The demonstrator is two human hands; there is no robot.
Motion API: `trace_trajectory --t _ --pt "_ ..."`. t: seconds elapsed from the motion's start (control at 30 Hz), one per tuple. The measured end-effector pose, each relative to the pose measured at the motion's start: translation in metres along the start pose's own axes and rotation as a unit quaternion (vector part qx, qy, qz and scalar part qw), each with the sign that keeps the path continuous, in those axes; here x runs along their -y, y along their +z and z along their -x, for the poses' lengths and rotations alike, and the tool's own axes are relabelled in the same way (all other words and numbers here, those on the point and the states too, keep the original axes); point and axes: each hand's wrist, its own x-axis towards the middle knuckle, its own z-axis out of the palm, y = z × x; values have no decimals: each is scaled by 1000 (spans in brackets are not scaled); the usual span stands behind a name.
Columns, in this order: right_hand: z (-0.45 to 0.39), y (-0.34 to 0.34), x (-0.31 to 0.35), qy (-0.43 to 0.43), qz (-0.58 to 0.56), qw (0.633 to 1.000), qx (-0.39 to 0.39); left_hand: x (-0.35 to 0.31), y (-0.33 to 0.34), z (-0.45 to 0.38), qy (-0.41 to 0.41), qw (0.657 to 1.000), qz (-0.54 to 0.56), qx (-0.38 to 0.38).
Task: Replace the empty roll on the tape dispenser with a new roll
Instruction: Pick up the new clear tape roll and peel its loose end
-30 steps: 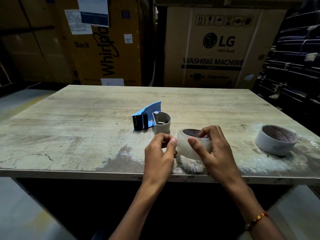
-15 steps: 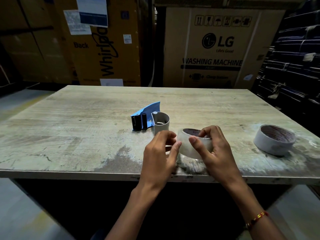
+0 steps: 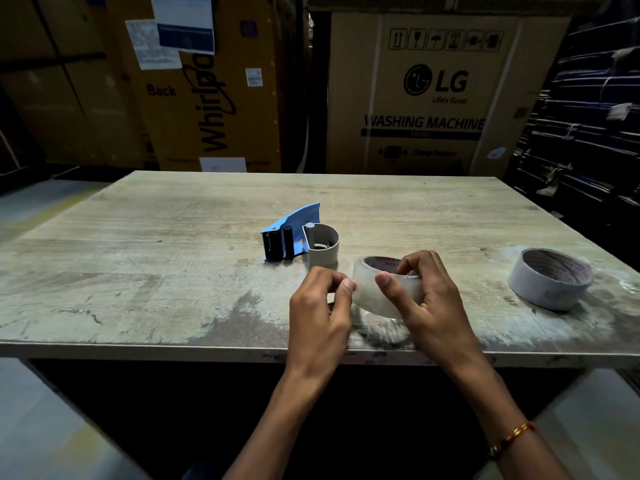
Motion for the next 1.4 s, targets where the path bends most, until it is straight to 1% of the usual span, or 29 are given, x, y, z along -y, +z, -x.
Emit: trace_trajectory --t 0.07,0.13,0.2,0.3,0.37,0.47,0.63,0.77,0.9,1.07,1.23,1.4 --pt "0 1 0 -1 2 1000 0 -5 2 1 -54 998 30 -3" --pt "0 0 1 0 1 1000 -2 -7 4 2 -85 995 45 -7" --pt "-1 0 0 2 -2 1000 -4 -7 5 4 -86 995 54 -10" --pt "0 0 0 -1 1 1000 -4 -11 3 5 -65 995 71 -2" --pt "0 0 0 -1 5 1000 -5 -15 1 4 -50 997 50 7" --pt "1 1 0 -3 6 1000 -5 -11 1 -2 -36 999 26 -4" --pt "1 1 -1 -14 13 1000 -2 -3 4 -5 -80 995 52 -4" --pt "1 3 -4 -5 -9 1000 -8 -1 6 -3 -139 986 89 -6" --pt "-1 2 -4 14 -46 999 -25 -3 8 -2 -210 966 151 -4" --pt "0 1 -4 39 -83 995 -36 -10 10 -4 -289 924 250 -23" --pt "-1 0 -5 45 -101 993 -38 -17 9 -6 -336 873 351 -41" --pt "-2 -1 -6 50 -119 991 -37 -19 7 -7 -341 851 395 -60"
